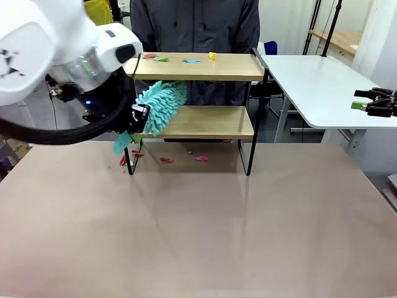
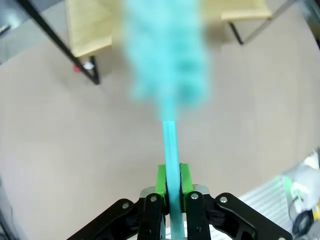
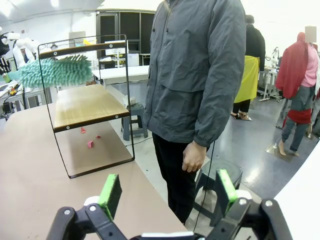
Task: Clean the shelf.
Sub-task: Clean the specific section of the Shelf indicated by the human with the Duster.
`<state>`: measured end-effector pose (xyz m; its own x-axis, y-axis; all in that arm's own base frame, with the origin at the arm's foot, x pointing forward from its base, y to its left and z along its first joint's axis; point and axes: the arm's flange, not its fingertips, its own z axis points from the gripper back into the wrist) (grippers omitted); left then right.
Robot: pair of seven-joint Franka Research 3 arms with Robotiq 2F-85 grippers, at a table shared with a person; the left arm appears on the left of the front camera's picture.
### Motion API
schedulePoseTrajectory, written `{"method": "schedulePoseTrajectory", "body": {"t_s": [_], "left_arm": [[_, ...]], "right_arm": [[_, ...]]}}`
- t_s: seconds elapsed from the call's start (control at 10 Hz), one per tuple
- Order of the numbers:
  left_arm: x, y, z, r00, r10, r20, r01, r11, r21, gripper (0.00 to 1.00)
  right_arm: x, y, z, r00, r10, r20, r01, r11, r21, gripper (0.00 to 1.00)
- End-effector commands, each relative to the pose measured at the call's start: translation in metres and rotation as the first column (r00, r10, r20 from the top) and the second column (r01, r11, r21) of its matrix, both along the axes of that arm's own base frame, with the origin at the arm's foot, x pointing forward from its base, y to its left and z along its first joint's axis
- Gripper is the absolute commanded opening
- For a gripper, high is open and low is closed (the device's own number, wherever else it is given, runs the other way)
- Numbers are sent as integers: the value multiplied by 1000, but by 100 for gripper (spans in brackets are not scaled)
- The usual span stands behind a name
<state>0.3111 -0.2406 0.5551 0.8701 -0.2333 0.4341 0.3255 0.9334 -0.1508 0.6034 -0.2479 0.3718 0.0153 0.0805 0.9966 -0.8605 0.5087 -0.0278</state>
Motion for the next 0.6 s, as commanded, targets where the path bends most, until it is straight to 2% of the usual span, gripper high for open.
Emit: {"method": "schedulePoseTrajectory", "body": {"t_s": [0.0,0.2,0.5], "left_arm": [[-10,28,-1,977,-208,-44,203,975,-87,13],[-14,50,6,933,-346,-95,332,933,-140,13],[-20,71,25,861,-479,-169,457,876,-158,13]], "right_arm": [[0,1,3,1000,5,4,-5,1000,-3,100],[0,1,3,1000,5,4,-5,1000,-3,100],[0,1,3,1000,5,4,-5,1000,-3,100]]}}
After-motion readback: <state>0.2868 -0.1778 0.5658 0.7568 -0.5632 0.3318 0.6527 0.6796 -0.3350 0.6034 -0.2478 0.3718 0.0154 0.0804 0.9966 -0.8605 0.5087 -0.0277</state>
